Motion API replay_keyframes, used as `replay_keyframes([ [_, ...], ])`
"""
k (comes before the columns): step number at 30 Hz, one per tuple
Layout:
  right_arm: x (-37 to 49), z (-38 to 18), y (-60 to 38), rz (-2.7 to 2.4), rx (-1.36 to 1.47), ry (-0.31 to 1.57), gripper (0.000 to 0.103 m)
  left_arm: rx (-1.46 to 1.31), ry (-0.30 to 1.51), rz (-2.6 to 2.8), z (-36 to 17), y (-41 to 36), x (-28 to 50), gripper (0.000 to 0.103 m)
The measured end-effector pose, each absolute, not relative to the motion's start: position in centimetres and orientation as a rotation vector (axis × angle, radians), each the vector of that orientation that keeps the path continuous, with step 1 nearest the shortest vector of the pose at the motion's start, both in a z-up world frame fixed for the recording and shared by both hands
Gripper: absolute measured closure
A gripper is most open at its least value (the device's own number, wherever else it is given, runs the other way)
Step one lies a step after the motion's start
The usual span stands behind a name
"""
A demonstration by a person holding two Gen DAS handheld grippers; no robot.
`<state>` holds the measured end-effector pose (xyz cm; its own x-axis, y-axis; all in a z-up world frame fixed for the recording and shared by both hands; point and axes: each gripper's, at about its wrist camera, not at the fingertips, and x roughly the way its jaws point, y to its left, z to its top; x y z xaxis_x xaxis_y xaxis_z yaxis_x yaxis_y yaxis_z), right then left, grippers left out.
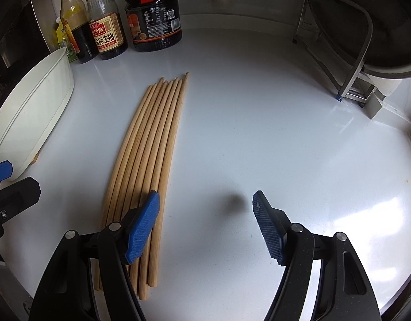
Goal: Organize utensils
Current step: 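Withdraw both open tools back toward the remaining chopsticks, then lower both tools onto the chopstick row, each separating one chopstick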
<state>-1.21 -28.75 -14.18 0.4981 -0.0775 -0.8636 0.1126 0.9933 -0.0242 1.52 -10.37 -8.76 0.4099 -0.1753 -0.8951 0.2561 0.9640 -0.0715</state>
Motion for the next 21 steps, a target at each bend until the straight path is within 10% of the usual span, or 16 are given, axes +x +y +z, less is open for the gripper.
replay_keyframes([
  [21, -0.33, -14.56, -28.34, -0.120, -0.019, 1.060, 0.034, 0.084, 1.126, -0.270, -9.41, -10.66, 1.93, 0.008],
])
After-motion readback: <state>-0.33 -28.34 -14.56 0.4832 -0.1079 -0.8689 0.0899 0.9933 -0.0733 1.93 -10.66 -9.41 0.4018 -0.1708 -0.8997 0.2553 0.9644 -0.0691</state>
